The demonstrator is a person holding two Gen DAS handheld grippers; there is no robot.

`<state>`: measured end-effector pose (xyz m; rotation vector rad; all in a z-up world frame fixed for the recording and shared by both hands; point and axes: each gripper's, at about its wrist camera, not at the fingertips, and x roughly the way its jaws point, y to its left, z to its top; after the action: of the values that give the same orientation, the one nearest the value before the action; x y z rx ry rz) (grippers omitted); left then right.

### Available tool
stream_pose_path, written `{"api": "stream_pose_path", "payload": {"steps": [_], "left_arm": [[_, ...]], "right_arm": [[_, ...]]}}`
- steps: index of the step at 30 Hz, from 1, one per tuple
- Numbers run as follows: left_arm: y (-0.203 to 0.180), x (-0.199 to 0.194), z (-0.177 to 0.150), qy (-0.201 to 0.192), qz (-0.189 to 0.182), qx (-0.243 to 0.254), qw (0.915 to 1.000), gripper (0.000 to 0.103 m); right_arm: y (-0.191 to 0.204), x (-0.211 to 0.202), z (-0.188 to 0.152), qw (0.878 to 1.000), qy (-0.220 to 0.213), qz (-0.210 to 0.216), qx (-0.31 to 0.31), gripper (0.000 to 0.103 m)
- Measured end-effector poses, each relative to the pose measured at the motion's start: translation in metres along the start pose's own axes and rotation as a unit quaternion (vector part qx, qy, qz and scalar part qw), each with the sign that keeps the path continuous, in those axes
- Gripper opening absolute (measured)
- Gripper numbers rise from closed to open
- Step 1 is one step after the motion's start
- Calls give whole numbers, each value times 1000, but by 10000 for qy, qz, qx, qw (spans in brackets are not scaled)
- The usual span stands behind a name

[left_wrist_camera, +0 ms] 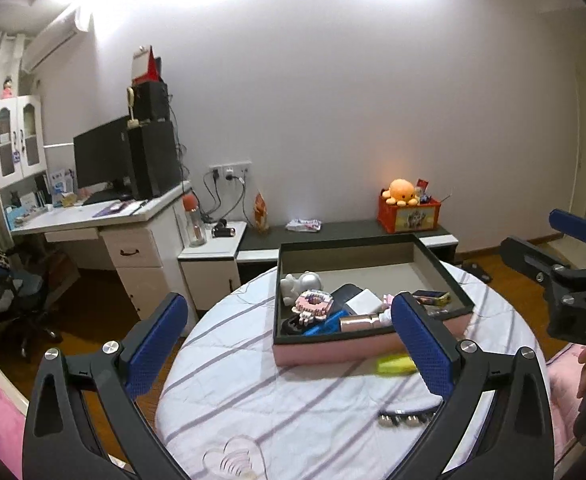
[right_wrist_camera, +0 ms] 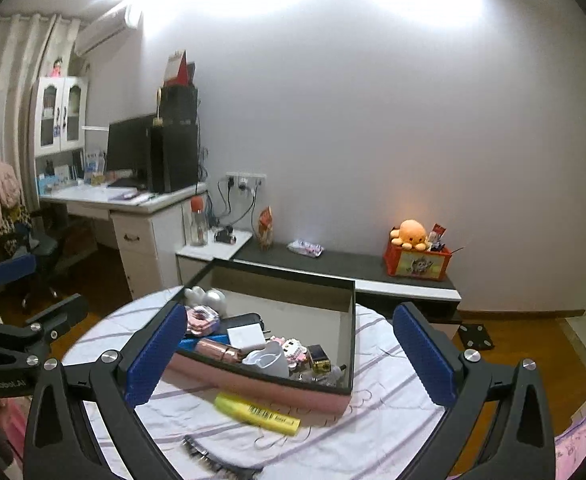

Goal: Organize rigid objects
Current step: 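Withdraw both tools from the pink box toward the remaining objects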

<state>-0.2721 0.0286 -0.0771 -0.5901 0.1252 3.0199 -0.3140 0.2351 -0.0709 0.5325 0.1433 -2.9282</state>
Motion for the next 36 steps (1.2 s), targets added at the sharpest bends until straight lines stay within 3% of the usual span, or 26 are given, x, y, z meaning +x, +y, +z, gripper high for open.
{"api": "stream_pose_path", "payload": {"steps": [7, 18, 29, 36], "left_arm": [[1, -40, -13, -111, -57, -55, 9999, 103], [-1, -72, -15, -296, -172, 3, 9994, 103], [-2, -76, -19, -212, -210, 80, 9995, 103], [-18, -59, -30, 66, -320, 293, 9990, 103]], "right_arm": [[6, -40, -12, 9996, -139, -65, 241, 103], [17, -67, -23, 9993, -136, -99, 325, 103], [17, -78, -31, 9992, -76, -205, 335, 103], [6, -70, -41, 9986, 118, -272, 441, 103]]}}
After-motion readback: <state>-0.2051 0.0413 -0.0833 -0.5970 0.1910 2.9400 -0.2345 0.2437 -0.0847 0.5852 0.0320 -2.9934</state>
